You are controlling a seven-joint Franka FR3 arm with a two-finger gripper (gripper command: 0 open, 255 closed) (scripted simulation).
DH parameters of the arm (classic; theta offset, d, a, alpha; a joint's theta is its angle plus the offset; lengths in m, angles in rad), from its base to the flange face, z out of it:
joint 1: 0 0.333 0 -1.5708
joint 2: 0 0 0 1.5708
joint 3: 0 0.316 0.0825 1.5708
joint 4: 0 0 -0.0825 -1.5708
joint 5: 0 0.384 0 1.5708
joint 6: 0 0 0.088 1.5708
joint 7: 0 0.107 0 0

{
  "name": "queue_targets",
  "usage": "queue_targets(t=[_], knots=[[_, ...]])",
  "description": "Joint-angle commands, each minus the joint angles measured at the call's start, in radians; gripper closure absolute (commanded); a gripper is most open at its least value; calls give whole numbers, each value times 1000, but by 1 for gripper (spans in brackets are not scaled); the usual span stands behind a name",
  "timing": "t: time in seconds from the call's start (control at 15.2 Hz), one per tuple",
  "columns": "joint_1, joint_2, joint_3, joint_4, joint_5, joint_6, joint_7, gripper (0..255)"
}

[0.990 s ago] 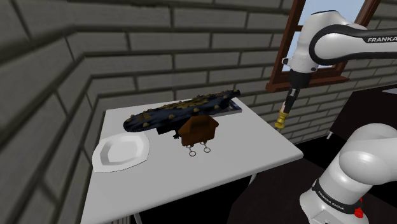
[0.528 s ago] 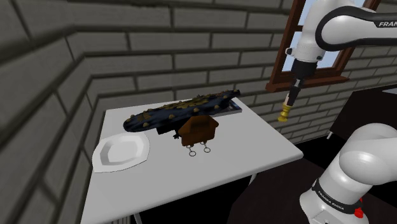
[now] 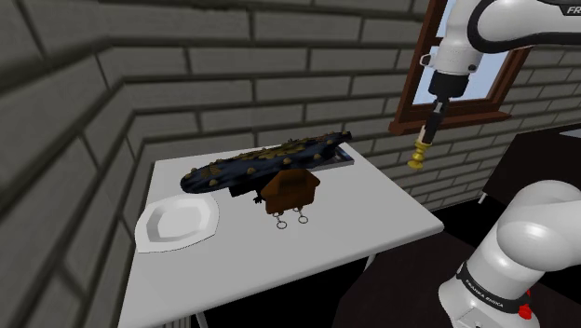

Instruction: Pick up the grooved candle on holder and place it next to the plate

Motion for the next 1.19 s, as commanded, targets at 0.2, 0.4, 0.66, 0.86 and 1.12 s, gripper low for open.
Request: queue_targets(t=[0.2,0.4,0.66,0.86,1.12], knots=[[45,34,105,-5,84,36,109,255],[73,74,173,3,136,67,178,255],[105,145,261,31,195,114,269,255],[124,209,327,64,232,150,336,255],[140,309,413,125,264,197,425,255]])
